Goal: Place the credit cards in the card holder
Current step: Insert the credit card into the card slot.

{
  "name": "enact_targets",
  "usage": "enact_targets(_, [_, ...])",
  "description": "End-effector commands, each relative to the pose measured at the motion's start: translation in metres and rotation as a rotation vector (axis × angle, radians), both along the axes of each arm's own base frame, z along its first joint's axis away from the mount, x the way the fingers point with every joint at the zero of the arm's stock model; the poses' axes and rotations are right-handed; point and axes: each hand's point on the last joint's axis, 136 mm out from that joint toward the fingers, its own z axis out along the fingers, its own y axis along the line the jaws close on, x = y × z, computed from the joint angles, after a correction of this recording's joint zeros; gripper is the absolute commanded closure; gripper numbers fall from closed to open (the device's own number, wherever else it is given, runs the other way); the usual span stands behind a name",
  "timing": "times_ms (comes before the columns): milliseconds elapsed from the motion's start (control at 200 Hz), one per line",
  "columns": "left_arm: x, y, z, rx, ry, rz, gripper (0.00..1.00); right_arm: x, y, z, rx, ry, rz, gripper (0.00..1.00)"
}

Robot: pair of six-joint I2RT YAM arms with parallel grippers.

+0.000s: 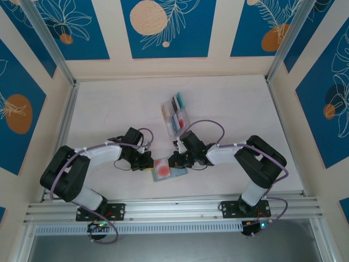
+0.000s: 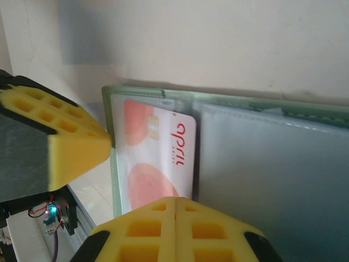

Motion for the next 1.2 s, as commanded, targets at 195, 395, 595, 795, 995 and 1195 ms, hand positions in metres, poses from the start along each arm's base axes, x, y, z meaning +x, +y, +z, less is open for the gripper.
enact_targets(195, [-0.007,0.007,-0.022,0.042,0.036,-0.014,1.00,-0.002,0.008,0.005,0.005,0.004,0.046,1.00])
enact_targets(395, [-0.010,0.010,-0.027,0.055,0.042,-0.013,1.00,0.004,-0.003,0.017,-0.038,-0.038,0.030,0.97])
enact_targets(595, [-0.011,0.010,-0.028,0.051,0.044,-0.012,1.00,0.005,-0.005,0.015,-0.065,-0.021,0.045,0.85])
enact_targets(795, [-0.011,0.010,-0.027,0.051,0.040,-0.009,1.00,0.003,0.002,0.002,-0.073,0.017,0.065,0.80])
enact_targets(995, [-0.011,0.010,-0.029,0.054,0.040,-0.012,1.00,0.002,0.004,-0.007,-0.085,0.038,0.070,0.82])
enact_targets(1195, [-0.012,0.011,-0.036,0.058,0.053,-0.010,1.00,-0.004,0.021,0.004,-0.026,0.037,0.107,0.88])
